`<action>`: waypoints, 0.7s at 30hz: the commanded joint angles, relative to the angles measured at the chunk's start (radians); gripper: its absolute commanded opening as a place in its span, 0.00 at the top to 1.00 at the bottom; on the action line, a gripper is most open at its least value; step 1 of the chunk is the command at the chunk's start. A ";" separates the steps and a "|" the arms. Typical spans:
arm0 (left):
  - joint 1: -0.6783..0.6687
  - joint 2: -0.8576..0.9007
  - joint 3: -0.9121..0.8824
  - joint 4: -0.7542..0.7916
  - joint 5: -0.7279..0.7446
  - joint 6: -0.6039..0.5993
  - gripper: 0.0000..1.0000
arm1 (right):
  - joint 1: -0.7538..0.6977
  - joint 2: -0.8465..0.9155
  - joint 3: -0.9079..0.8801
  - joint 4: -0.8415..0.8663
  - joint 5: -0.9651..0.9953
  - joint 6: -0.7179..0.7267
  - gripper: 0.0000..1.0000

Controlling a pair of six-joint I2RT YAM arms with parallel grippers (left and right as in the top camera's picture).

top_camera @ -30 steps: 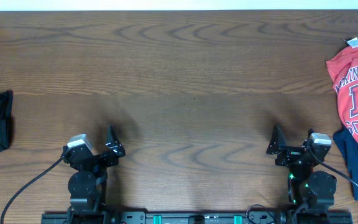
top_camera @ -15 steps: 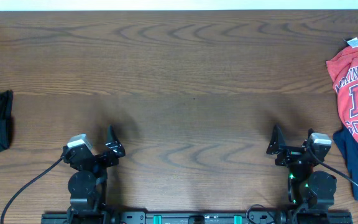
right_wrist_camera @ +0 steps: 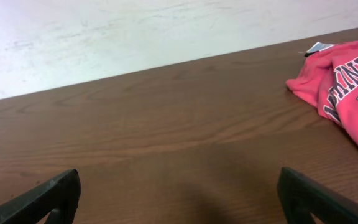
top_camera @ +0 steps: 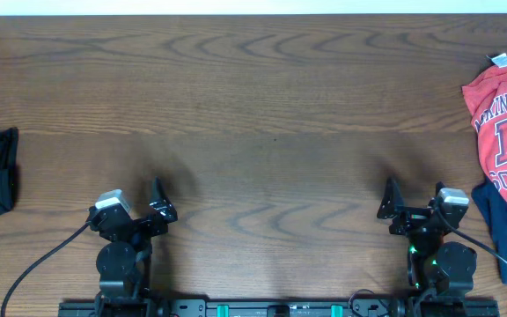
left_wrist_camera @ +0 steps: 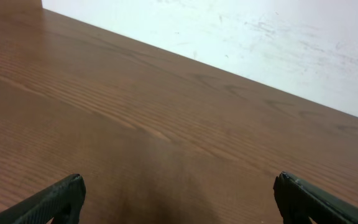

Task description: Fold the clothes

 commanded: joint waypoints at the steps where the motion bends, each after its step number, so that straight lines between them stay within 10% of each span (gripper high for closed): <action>1: 0.004 -0.006 -0.026 -0.003 -0.019 -0.002 0.02 | 0.001 -0.003 -0.005 0.003 -0.036 0.011 0.01; 13: 0.004 0.053 0.055 0.082 0.017 -0.009 0.02 | 0.001 0.060 0.095 -0.047 -0.148 -0.015 0.01; 21: 0.003 0.383 0.304 0.103 0.080 -0.005 0.02 | 0.001 0.452 0.459 -0.241 -0.147 -0.066 0.01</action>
